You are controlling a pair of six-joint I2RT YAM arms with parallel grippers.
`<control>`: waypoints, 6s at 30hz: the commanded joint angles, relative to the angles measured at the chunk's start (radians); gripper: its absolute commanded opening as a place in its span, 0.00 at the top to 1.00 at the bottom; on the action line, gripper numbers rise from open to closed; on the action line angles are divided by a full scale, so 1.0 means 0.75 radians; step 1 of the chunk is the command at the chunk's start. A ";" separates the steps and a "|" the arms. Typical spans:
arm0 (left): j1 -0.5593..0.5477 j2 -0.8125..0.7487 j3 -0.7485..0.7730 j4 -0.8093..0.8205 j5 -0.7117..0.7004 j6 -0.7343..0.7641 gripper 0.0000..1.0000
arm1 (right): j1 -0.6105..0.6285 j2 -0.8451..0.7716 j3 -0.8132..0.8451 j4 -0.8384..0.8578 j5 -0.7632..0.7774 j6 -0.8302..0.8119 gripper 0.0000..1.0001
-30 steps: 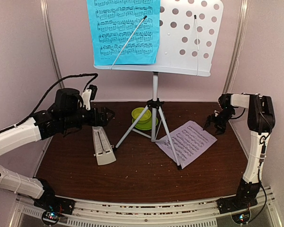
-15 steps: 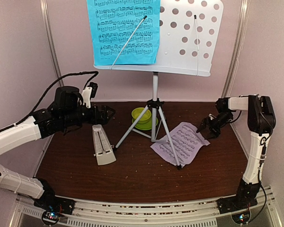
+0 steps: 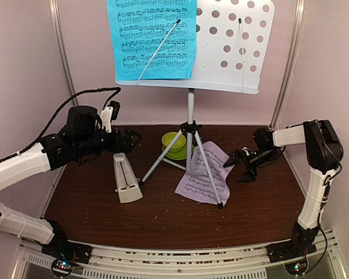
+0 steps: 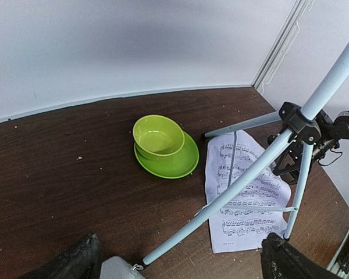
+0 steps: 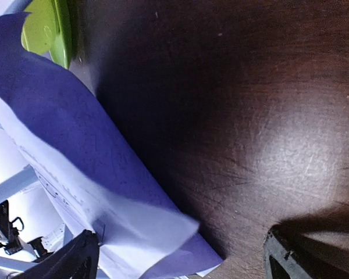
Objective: Set up the instrument practice props
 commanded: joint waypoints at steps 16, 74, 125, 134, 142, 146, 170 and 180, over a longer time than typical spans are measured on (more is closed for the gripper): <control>-0.005 -0.051 -0.009 0.063 0.006 0.028 0.02 | 0.210 -0.073 -0.267 1.022 0.056 0.686 0.09; -0.005 -0.188 -0.164 0.063 -0.052 0.020 0.02 | 0.378 0.367 0.146 1.015 0.006 0.645 0.79; -0.142 -0.133 -0.254 0.036 0.100 0.214 0.12 | 0.131 0.060 -0.095 0.715 0.139 0.313 0.51; -0.426 0.188 -0.176 -0.007 0.064 0.443 0.36 | 0.133 0.038 -0.124 0.650 0.134 0.272 0.47; -0.443 0.663 0.072 -0.025 0.006 0.452 0.51 | 0.135 0.026 -0.130 0.563 0.130 0.221 0.47; -0.443 0.801 0.180 -0.067 -0.018 0.460 0.53 | 0.136 0.043 -0.114 0.514 0.134 0.184 0.44; -0.367 1.035 0.164 0.052 0.188 0.550 0.63 | 0.255 0.243 -0.054 0.587 0.055 0.228 0.44; -0.336 1.082 0.219 0.044 0.249 0.617 0.66 | 0.272 0.184 -0.083 0.685 -0.038 0.290 0.43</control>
